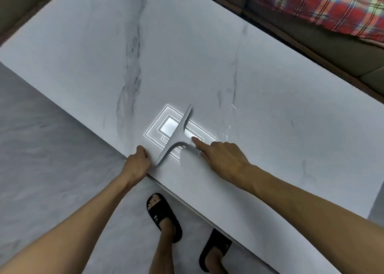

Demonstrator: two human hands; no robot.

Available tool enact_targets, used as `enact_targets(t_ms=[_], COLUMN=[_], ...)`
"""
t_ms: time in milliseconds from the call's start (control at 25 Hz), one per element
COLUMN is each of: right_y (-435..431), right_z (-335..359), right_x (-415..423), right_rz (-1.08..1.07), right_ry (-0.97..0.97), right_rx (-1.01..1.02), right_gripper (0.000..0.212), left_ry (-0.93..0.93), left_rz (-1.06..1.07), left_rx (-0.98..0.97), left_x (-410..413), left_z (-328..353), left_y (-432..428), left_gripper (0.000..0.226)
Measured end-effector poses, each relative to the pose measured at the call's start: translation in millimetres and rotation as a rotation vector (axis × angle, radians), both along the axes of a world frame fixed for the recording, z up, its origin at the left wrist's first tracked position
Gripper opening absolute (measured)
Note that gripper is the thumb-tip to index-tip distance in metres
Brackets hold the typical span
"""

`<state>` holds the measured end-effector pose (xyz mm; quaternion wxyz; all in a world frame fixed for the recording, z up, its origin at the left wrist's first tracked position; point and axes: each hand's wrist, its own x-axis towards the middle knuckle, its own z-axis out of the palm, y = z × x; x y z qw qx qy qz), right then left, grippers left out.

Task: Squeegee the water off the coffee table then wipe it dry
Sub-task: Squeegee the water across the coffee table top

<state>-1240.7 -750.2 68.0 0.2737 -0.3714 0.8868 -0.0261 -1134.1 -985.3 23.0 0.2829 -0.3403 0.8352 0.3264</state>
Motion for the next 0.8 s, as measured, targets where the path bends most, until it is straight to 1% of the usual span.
enact_targets(t_ms=[160,320,400,480,560,640,720,800], right_y=[57,142,185,206,193,145,81,21], right_z=[-3,12,25,37,42,40,30,17], right_x=[15,28,33,37,41,43,51,63], right_rz=[-0.023,-0.067,-0.086,-0.091,-0.071,-0.011,0.063,0.134], right_ry=[0.017,0.000,0.011,0.023,0.007,-0.022,-0.037,-0.020], right_rx=[0.019,0.095,0.130,0.134,0.093,0.012,-0.058,-0.087], right_gripper=[0.050,0.050,0.051,0.050,0.047,0.045,0.043,0.042], left_ry=[0.040,-0.001,0.005,0.061,0.124,0.173,0.191,0.177], left_rz=[-0.057,-0.081,-0.060,0.023,0.155,0.264,0.309,0.307], left_rx=[0.007,0.081,0.092,0.064,0.031,0.012,-0.020,-0.051], left_x=[38,59,62,61,59,58,60,65], left_z=[-5,-4,0,5,9,11,13,13], left_y=[46,83,97,101,96,85,69,52], left_gripper=[0.010,0.014,0.013,0.011,0.010,0.010,0.009,0.007])
